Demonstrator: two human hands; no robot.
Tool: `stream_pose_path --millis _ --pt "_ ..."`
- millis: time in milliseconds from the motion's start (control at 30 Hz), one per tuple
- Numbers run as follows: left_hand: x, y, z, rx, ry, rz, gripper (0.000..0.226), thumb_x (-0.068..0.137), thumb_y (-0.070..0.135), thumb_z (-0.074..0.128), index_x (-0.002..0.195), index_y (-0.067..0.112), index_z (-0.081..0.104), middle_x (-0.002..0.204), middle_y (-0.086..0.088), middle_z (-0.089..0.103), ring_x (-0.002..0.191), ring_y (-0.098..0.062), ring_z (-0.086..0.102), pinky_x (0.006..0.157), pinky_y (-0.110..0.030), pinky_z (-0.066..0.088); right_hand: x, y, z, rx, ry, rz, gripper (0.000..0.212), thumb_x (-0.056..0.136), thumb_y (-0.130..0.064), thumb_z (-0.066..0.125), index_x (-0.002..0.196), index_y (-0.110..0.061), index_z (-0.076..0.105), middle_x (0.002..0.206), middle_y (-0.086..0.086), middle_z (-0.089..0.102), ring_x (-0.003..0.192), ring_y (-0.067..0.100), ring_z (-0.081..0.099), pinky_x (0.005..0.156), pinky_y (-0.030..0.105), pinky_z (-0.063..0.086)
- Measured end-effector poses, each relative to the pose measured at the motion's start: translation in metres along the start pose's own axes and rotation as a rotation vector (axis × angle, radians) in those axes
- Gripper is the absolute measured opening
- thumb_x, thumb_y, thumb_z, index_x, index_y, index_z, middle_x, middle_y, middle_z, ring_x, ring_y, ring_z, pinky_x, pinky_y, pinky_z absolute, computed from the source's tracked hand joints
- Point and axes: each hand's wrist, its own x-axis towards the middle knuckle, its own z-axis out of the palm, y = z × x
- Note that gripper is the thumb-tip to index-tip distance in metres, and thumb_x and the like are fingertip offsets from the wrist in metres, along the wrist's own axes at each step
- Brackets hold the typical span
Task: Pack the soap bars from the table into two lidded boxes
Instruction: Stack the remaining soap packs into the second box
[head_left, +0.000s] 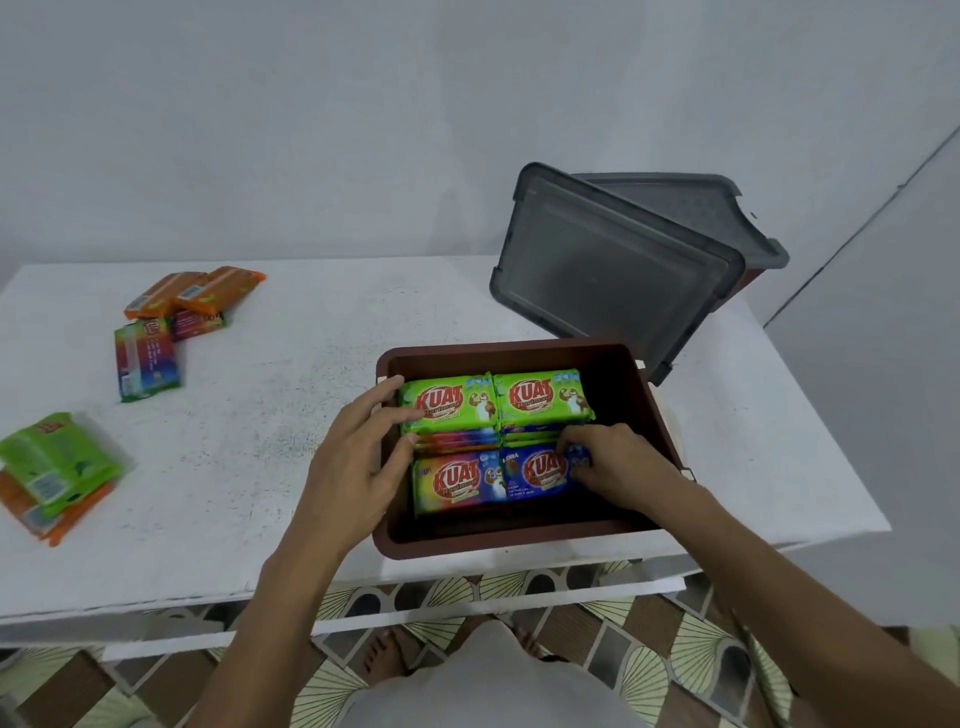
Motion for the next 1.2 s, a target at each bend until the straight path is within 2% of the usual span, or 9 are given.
stream_pose_path --millis 167,300,367,433,533,733,867,1000,1200 --pt "-0.003 0.002 -0.001 0.000 -0.001 0.012 0.030 0.093 0.036 0.048 0.115 0.025 0.065 0.148 0.010 0.041 0.134 -0.004 0.036 0.102 -0.022 0.033 -0.008 -0.018 -0.026 -0.004 0.072 -0.004 0.030 0.097 -0.031 0.054 0.126 -0.032 0.058 0.132 0.000 0.059 0.109 0.019 0.062 0.086 0.033 0.056" --pt "-0.008 -0.009 -0.013 -0.067 0.016 -0.040 0.024 0.096 0.041 0.052 0.116 0.033 0.063 0.145 0.018 0.042 0.132 0.001 0.036 0.100 -0.012 0.029 -0.003 -0.064 -0.053 0.131 0.177 -0.129 0.025 0.097 -0.034 0.052 0.120 -0.034 0.061 0.112 -0.004 0.069 0.083 0.007 0.065 0.070 0.030 0.057" --pt "-0.012 -0.022 -0.026 -0.180 0.061 -0.125 0.022 0.095 0.033 0.057 0.116 0.034 0.063 0.137 0.023 0.049 0.126 0.006 0.043 0.098 -0.016 0.039 0.010 -0.097 -0.060 0.160 0.212 -0.209 0.026 0.097 -0.032 0.054 0.122 -0.032 0.061 0.104 -0.008 0.068 0.075 0.001 0.061 0.067 0.025 0.053" --pt "-0.018 -0.038 -0.044 -0.227 0.132 -0.201 0.024 0.094 0.028 0.059 0.118 0.030 0.063 0.127 0.024 0.057 0.118 0.004 0.052 0.094 -0.023 0.048 0.027 -0.131 -0.062 0.185 0.261 -0.292 0.026 0.096 -0.029 0.055 0.121 -0.030 0.061 0.099 -0.006 0.071 0.073 0.007 0.064 0.071 0.029 0.054" --pt "-0.027 -0.071 -0.074 -0.146 0.251 -0.325 0.022 0.093 0.026 0.061 0.115 0.028 0.064 0.118 0.018 0.063 0.108 0.000 0.058 0.089 -0.028 0.052 0.061 -0.182 -0.051 0.203 0.274 -0.421 0.026 0.095 -0.029 0.054 0.121 -0.031 0.060 0.098 -0.004 0.071 0.079 0.013 0.067 0.078 0.033 0.056" --pt "-0.036 -0.137 -0.137 0.215 0.470 -0.665 0.021 0.091 0.027 0.061 0.111 0.021 0.064 0.118 -0.002 0.062 0.110 -0.024 0.056 0.081 -0.036 0.045 0.131 -0.298 -0.007 0.065 0.148 -0.674 0.039 0.098 -0.027 0.049 0.137 -0.026 0.048 0.122 0.008 0.059 0.104 0.025 0.061 0.092 0.037 0.048" --pt "-0.034 -0.183 -0.165 0.456 0.364 -0.898 0.051 0.086 0.042 0.064 0.128 0.014 0.054 0.130 -0.016 0.049 0.114 -0.038 0.048 0.086 -0.047 0.045 0.171 -0.370 0.029 -0.126 0.031 -0.747 0.049 0.099 -0.022 0.045 0.147 -0.028 0.036 0.148 0.013 0.035 0.115 0.033 0.055 0.093 0.039 0.047" --pt "-0.019 -0.213 -0.172 0.518 0.270 -1.006 0.067 0.083 0.061 0.058 0.135 0.020 0.044 0.131 -0.014 0.044 0.115 -0.035 0.048 0.083 -0.046 0.048 0.204 -0.425 0.060 -0.278 -0.093 -0.727 0.057 0.097 -0.013 0.040 0.147 -0.040 0.032 0.161 0.015 0.001 0.122 0.037 0.048 0.093 0.041 0.048" --pt "-0.002 -0.230 -0.180 0.508 0.197 -1.085 0.070 0.077 0.064 0.061 0.134 0.029 0.043 0.124 -0.009 0.036 0.112 -0.031 0.045 0.080 -0.042 0.049 0.228 -0.455 0.083 -0.437 -0.099 -0.692 0.059 0.091 -0.015 0.053 0.144 -0.034 0.037 0.160 0.016 -0.008 0.133 0.047 0.027 0.097 0.046 0.047"
